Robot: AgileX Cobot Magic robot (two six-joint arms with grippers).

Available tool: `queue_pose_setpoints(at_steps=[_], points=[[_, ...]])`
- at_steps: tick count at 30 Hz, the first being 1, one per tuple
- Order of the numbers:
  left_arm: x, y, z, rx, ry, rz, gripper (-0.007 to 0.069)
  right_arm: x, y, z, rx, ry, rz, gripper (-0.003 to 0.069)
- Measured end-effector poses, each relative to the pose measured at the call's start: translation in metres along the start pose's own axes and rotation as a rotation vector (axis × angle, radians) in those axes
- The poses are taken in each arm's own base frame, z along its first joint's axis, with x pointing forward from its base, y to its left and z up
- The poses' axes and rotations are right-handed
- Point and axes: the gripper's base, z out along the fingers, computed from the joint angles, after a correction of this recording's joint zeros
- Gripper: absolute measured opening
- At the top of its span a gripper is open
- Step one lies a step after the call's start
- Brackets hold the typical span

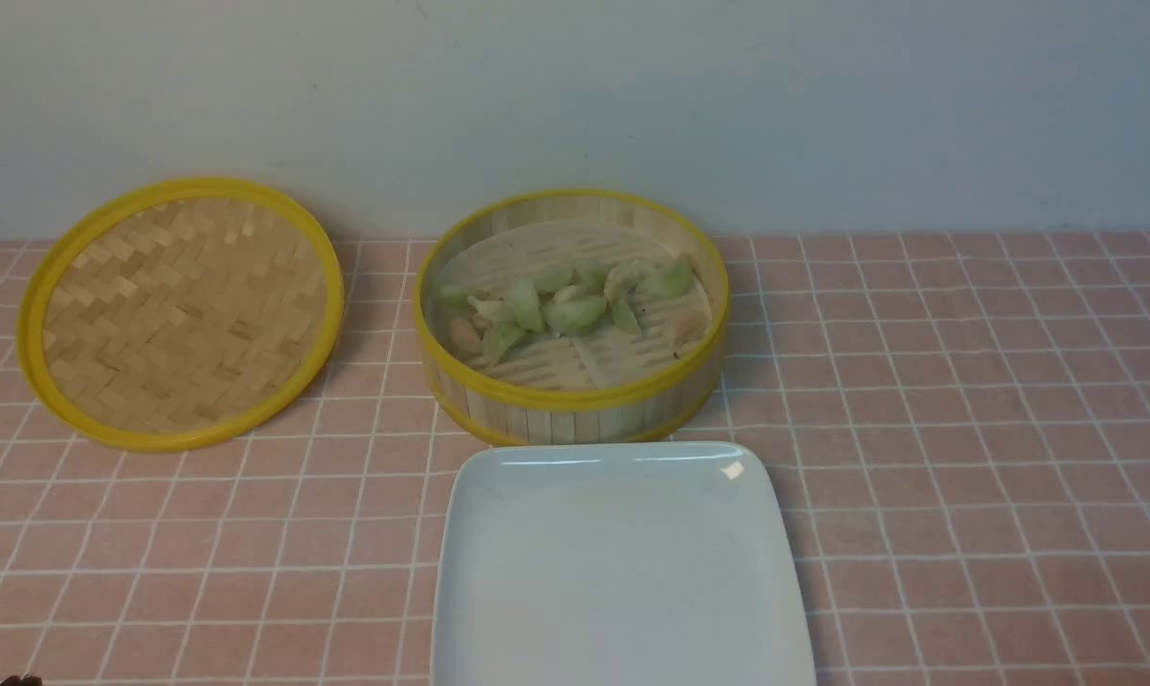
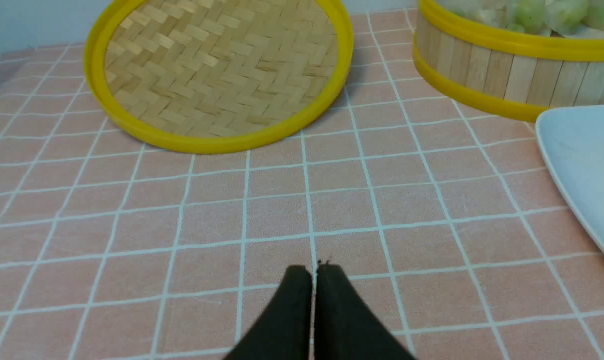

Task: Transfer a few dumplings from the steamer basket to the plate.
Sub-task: Use the left arm to grab a dumpling from the steamer

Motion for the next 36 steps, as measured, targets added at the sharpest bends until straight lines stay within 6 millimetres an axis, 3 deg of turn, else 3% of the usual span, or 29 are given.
queue_pose_setpoints(at_steps=[30, 36], points=[[-0.002, 0.001, 0.0, -0.007, -0.028, 0.021, -0.0006, 0.0, 0.0, 0.0, 0.0, 0.0, 0.0, -0.001], [-0.025, 0.0, -0.003, 0.046, -0.274, -0.307, -0.0006, 0.0, 0.0, 0.0, 0.0, 0.0, 0.0, -0.001]])
